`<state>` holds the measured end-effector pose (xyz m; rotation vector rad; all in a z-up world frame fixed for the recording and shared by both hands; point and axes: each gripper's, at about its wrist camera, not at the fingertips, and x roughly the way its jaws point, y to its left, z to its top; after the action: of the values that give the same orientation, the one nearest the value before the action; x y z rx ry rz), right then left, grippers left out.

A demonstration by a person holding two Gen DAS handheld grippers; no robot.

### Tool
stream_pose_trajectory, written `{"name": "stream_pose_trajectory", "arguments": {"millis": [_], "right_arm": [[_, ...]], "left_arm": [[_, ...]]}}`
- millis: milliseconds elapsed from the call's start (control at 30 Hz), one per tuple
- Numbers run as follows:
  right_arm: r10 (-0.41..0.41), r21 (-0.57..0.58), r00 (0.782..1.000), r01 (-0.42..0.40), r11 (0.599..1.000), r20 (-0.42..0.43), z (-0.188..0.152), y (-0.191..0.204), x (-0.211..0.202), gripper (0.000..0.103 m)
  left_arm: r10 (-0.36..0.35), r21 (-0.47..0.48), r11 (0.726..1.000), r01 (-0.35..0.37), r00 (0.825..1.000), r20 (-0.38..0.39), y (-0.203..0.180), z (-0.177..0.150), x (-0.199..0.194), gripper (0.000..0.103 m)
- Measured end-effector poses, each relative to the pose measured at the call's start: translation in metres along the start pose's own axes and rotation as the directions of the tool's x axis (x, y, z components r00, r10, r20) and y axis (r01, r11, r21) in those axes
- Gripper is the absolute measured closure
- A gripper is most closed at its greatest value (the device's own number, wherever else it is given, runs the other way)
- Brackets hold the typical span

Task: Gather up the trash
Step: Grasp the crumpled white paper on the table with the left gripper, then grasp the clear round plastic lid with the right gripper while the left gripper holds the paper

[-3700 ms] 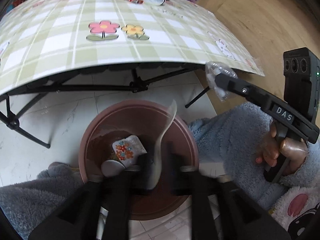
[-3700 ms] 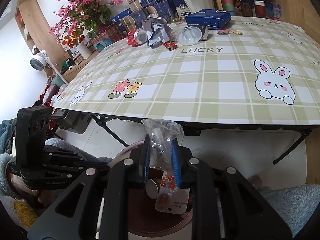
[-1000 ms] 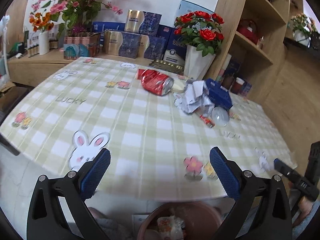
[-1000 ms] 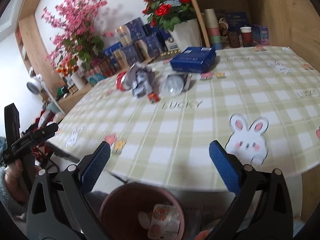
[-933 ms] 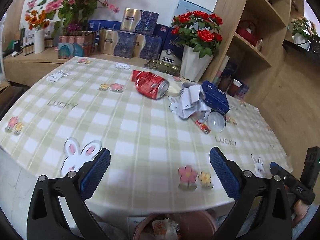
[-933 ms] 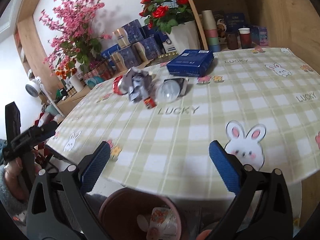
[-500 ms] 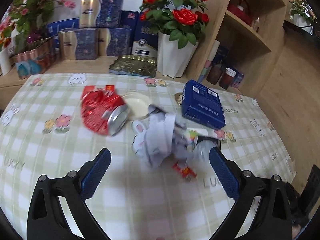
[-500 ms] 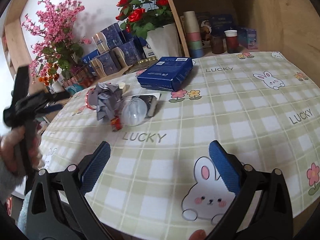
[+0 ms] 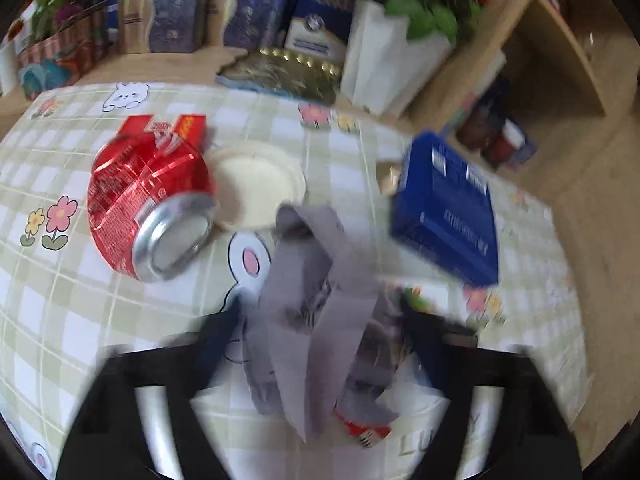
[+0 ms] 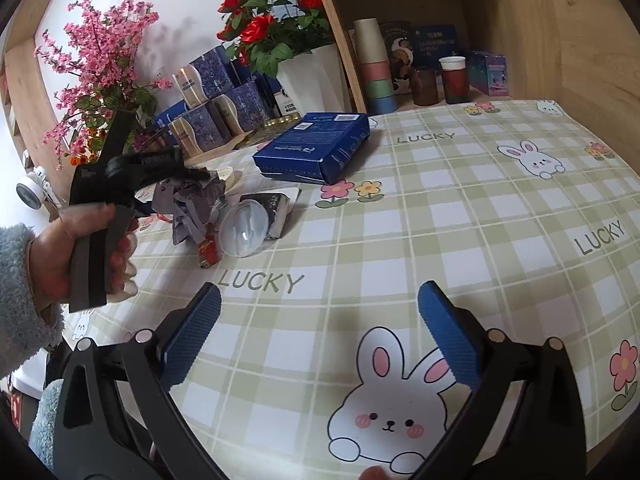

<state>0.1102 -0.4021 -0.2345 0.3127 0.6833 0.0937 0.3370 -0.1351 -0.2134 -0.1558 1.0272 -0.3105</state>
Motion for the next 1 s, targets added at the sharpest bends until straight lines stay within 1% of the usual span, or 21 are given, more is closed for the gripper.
{"name": "stream_pose_trajectory", "arguments": {"millis": [33, 100, 133, 200, 267, 333, 400, 467, 533, 567, 600, 700, 767, 833, 867, 933, 1000], "right_arm": [[-0.008, 0.007, 1.000, 0.008, 1.000, 0.000, 0.000, -0.001, 0.000, 0.006], [-0.019, 0.008, 1.000, 0.019, 1.000, 0.016, 0.001, -0.001, -0.002, 0.006], [-0.024, 0.006, 0.999, 0.024, 1.000, 0.023, 0.002, 0.001, -0.003, 0.006], [-0.032, -0.007, 0.999, 0.033, 0.999, 0.029, 0.007, 0.007, -0.001, 0.006], [-0.030, -0.019, 0.999, 0.031, 0.999, 0.023, 0.013, 0.015, 0.004, 0.006], [-0.012, -0.024, 1.000, 0.011, 1.000, 0.000, 0.021, 0.026, 0.015, 0.006], [-0.002, -0.055, 1.000, 0.001, 0.998, -0.025, 0.034, 0.046, 0.030, 0.006], [-0.018, -0.082, 0.999, 0.014, 0.997, -0.040, 0.044, 0.064, 0.045, 0.006], [-0.013, -0.069, 0.998, 0.009, 0.998, -0.055, 0.052, 0.078, 0.062, 0.006], [-0.003, -0.044, 0.998, 0.000, 0.999, -0.063, 0.055, 0.083, 0.073, 0.006], [-0.012, -0.032, 0.998, 0.010, 0.999, -0.067, 0.057, 0.087, 0.081, 0.006], [-0.115, -0.035, 0.990, 0.112, 0.993, -0.079, 0.063, 0.101, 0.112, 0.006], [-0.166, 0.003, 0.981, 0.167, 0.986, -0.105, 0.062, 0.103, 0.130, 0.006], [-0.218, 0.042, 0.968, 0.224, 0.974, -0.126, 0.061, 0.103, 0.140, 0.006], [-0.249, 0.055, 0.959, 0.258, 0.965, -0.134, 0.061, 0.104, 0.145, 0.006], [-0.281, 0.060, 0.950, 0.291, 0.955, -0.138, 0.061, 0.106, 0.151, 0.006], [-0.298, 0.039, 0.944, 0.306, 0.951, -0.145, 0.061, 0.110, 0.158, 0.006]], "left_arm": [[-0.005, 0.012, 1.000, 0.005, 1.000, 0.008, 0.001, -0.003, -0.003, 0.050], [-0.024, 0.032, 0.999, 0.024, 1.000, -0.006, 0.003, -0.007, -0.006, 0.056], [-0.040, 0.054, 0.998, 0.041, 0.999, -0.013, 0.003, -0.009, -0.010, 0.057], [-0.059, 0.086, 0.995, 0.059, 0.998, 0.003, 0.003, -0.012, -0.022, 0.058], [-0.082, 0.110, 0.991, 0.077, 0.996, 0.039, 0.006, -0.014, -0.044, 0.058], [-0.099, 0.116, 0.989, 0.090, 0.992, 0.077, 0.010, -0.015, -0.064, 0.058], [-0.096, 0.127, 0.988, 0.083, 0.990, 0.105, 0.014, -0.020, -0.080, 0.058], [-0.074, 0.150, 0.987, 0.054, 0.989, 0.126, 0.020, -0.027, -0.095, 0.058], [-0.061, 0.152, 0.988, 0.038, 0.987, 0.150, 0.031, -0.035, -0.109, 0.058], [-0.059, 0.141, 0.989, 0.036, 0.985, 0.161, 0.039, -0.041, -0.116, 0.058], [-0.059, 0.126, 0.991, 0.038, 0.984, 0.169, 0.046, -0.045, -0.121, 0.058], [-0.062, 0.034, 0.998, 0.057, 0.980, 0.189, 0.080, -0.067, -0.142, 0.058], [-0.035, -0.027, 0.999, 0.041, 0.978, 0.206, 0.105, -0.087, -0.156, 0.058], [-0.014, -0.067, 0.997, 0.030, 0.974, 0.227, 0.121, -0.102, -0.170, 0.058], [-0.003, -0.085, 0.996, 0.024, 0.972, 0.236, 0.128, -0.111, -0.177, 0.058], [0.021, -0.099, 0.995, 0.003, 0.969, 0.245, 0.137, -0.125, -0.188, 0.058], [0.034, -0.107, 0.994, -0.008, 0.969, 0.244, 0.144, -0.137, -0.195, 0.057]]}}
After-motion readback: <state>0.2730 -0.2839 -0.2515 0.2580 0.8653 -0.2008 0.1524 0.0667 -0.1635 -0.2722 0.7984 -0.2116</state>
